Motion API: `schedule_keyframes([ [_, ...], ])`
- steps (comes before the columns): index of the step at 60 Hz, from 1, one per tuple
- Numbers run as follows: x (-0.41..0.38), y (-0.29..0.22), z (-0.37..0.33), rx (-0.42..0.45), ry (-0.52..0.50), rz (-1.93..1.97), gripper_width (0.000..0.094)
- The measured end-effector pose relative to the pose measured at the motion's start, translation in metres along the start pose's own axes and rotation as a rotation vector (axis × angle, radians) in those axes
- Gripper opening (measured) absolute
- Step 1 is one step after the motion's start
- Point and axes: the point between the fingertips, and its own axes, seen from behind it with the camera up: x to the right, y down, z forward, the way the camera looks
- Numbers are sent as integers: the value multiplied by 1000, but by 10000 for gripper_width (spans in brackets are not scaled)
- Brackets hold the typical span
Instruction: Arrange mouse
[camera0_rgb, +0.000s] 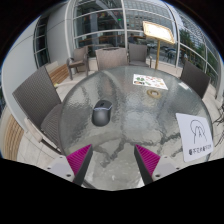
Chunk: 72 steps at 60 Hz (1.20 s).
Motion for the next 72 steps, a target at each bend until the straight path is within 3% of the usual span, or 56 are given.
schedule_keyframes([
  [22,-43,-91,112,12,21,38,825],
  [28,-38,-96,126,8,49,50,719],
  [36,-30,-94,131,-1,91,33,471],
  [49,-30,-96,131,22,79,50,290],
  [55,-29,-101,118,-17,40,31,286],
  [63,19,-200,36,174,45,-1,288],
  [72,121,-293,-64,367,134,-19,289],
])
